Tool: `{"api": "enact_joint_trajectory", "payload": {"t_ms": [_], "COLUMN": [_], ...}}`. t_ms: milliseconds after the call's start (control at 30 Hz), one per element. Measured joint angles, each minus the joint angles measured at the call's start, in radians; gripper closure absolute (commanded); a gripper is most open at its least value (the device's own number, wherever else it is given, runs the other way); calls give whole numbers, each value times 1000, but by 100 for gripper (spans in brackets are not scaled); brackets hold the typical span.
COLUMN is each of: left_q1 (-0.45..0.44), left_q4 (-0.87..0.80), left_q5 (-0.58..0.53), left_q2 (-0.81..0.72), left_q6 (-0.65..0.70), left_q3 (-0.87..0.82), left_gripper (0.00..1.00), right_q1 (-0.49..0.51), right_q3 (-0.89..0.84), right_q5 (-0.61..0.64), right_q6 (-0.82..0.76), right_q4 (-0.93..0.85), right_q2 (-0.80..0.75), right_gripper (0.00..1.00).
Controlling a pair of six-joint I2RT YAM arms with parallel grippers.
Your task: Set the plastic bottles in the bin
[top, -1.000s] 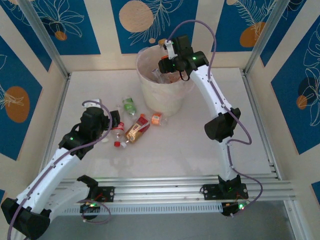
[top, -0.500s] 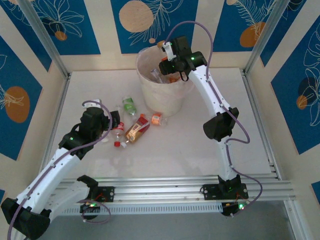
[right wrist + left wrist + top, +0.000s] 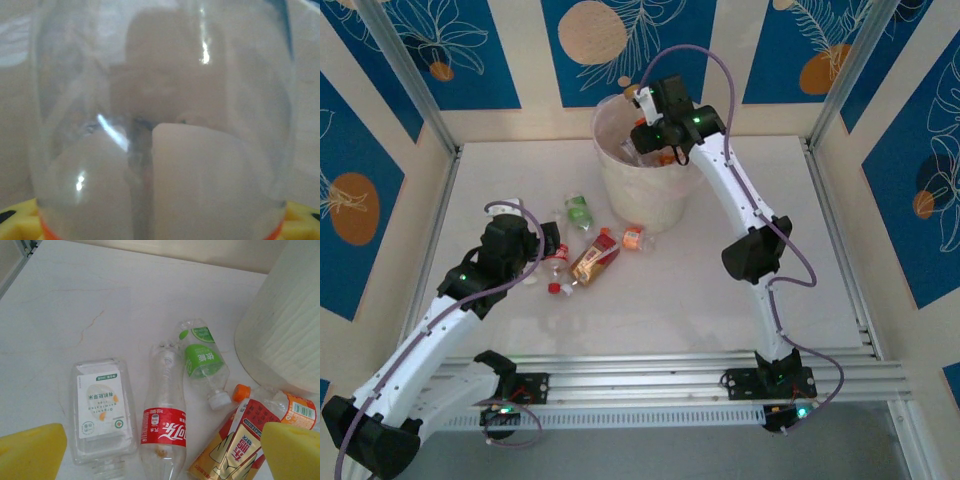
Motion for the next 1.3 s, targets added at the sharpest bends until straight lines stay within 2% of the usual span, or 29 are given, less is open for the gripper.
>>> {"api": "enact_joint_trajectory", "payload": {"t_ms": [267,600,900,1133,1300], "left_q1": [0,0,0,0,0], "left_q4": [-1,-8,-13,-34,-53], "left_q5": [-1,-8,-11,-6,5], "left_q2": [0,-2,-2,7,40], "left_q6": [0,0,2,21,31], "left_q3": [0,0,1,18,45], "left_gripper": [0,0,0,0,0], "right_q1": [53,54,56,55,55], "right_q3": [0,-13,-28,-28,-42], "right_q5": [-26,-29,-28,-21,-11], "right_q6": [-4,-3,-3,0,24], "right_q4": [1,-14,-17,-13,-9], "right_q2": [18,20,8,-49,-135], "right_gripper": [43,20,14,1,1]}}
